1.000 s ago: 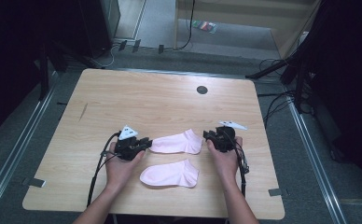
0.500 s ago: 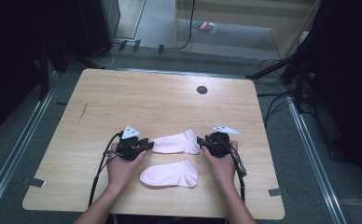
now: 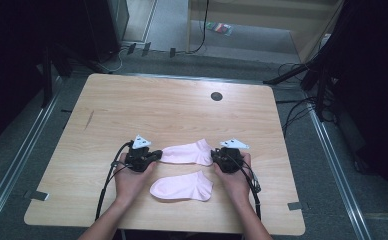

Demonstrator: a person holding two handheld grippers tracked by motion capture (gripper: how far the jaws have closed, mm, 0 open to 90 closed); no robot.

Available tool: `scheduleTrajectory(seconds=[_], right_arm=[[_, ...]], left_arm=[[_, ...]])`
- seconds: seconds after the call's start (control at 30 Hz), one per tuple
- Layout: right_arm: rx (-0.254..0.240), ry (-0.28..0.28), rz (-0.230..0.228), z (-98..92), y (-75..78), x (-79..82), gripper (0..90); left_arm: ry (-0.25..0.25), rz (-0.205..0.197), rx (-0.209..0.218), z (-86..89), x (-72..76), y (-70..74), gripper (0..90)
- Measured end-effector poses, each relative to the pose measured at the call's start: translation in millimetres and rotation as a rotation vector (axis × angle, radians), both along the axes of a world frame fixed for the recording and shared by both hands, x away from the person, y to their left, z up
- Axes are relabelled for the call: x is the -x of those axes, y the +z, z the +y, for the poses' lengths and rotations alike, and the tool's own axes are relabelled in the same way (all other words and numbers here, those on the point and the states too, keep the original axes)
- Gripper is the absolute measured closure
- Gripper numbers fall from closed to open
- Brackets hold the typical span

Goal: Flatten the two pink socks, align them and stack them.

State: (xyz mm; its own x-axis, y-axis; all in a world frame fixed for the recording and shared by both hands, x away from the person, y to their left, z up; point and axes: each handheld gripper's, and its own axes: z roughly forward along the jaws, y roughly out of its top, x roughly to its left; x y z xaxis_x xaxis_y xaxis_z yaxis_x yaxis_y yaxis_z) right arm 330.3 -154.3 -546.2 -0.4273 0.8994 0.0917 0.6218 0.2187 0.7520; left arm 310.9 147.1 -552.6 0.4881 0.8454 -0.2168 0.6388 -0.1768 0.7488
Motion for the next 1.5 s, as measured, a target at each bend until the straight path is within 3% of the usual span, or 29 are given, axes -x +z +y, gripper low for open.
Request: scheduleTrajectory(seconds=[0.07, 0.17, 0.33, 0.53, 0.9, 1.23, 1.5], right_arm=[[-0.010, -0.008, 0.007, -1.6, -0.2, 0.3, 87.3], [-0.045, -0.009, 0.019, -4.4, -0.9, 0.1, 90.0], [-0.069, -0.015, 0.017, -6.4, 1.8, 2.8, 90.0], [-0.108, -0.015, -0.031, -6.9, 18.2, 8.5, 90.0], [-0.166, -0.007, -0.061, -7.3, 38.4, 17.5, 90.0], [-0.213, 0.015, -0.073, -12.3, 53.7, 32.6, 90.0], [-0.229, 0.037, -0.076, -15.7, 60.2, 48.0, 90.0]], left_arm=[[-0.009, 0.005, 0.010, 1.3, 0.6, 0.1, 89.9], [0.002, -0.008, 0.028, 3.3, 1.5, 0.3, 90.0], [-0.001, -0.035, 0.053, 6.6, 3.7, 2.4, 90.0], [-0.002, -0.056, 0.070, 11.2, 6.3, 7.9, 90.0], [-0.011, -0.104, 0.122, 21.1, 20.0, 32.4, 90.0], [-0.029, -0.122, 0.131, 26.7, 34.9, 44.6, 90.0], [-0.034, -0.115, 0.146, 28.5, 48.0, 46.6, 90.0]])
